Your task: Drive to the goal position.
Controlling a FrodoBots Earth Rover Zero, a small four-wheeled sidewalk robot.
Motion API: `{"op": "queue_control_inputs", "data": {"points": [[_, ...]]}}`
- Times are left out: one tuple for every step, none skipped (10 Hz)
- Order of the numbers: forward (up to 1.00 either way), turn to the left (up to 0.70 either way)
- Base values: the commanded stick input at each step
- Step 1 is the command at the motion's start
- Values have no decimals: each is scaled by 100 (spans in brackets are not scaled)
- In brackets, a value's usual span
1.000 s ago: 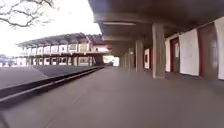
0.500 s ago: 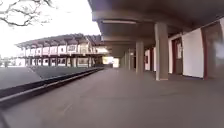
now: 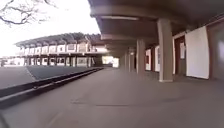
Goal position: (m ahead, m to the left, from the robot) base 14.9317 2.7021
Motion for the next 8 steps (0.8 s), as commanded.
{"op": "queue_control_inputs", "data": {"points": [[70, 0], [70, 0], [70, 0], [70, 0], [70, 0], [70, 0], [70, 0], [70, 0]]}}
